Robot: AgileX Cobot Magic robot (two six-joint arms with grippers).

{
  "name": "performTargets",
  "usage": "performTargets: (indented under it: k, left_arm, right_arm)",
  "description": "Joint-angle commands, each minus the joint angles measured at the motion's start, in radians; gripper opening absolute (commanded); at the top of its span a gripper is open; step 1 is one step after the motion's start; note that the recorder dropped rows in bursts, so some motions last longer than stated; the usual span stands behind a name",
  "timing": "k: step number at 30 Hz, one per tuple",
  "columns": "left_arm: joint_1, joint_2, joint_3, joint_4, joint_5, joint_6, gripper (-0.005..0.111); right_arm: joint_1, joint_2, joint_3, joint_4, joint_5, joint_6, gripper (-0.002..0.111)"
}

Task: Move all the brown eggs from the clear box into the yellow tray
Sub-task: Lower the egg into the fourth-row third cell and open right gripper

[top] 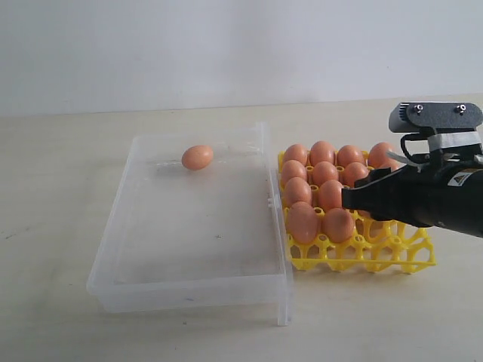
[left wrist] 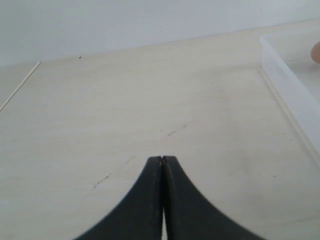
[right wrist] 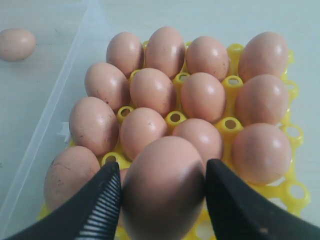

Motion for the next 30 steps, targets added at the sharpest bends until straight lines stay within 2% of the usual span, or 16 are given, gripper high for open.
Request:
performTargets:
  k: [1, 6, 22, 26, 30]
  left_arm:
    - [-0.006, 0.001, -0.004, -0.002, -0.009, -0.005, 0.000]
    - [-0.006, 0.001, -0.004, -0.002, -0.009, -0.005, 0.000]
    - [-0.006, 0.001, -0.004, -0.002, -0.009, -0.005, 0.000]
    - [-0.006, 0.001, -0.004, -0.002, -0.009, -0.005, 0.000]
    - [-0.006, 0.001, -0.004, -0.002, -0.009, -0.005, 0.000]
  right_arm:
    - [-0.014, 0.003, 0.003, -0.005, -0.010, -0.048, 0.000]
    - [-0.056, 0.029, 0.003, -0.005, -0.006, -0.040, 0.000]
    - [-0.056, 0.078, 0.003, -0.005, -0.017, 0.004, 0.001]
    - [-0.056, 0.078, 0.003, -0.007, -0.029, 0.028, 0.011]
    - [-0.056, 0.078, 0.003, -0.007, -0.028, 0.028, 0.031]
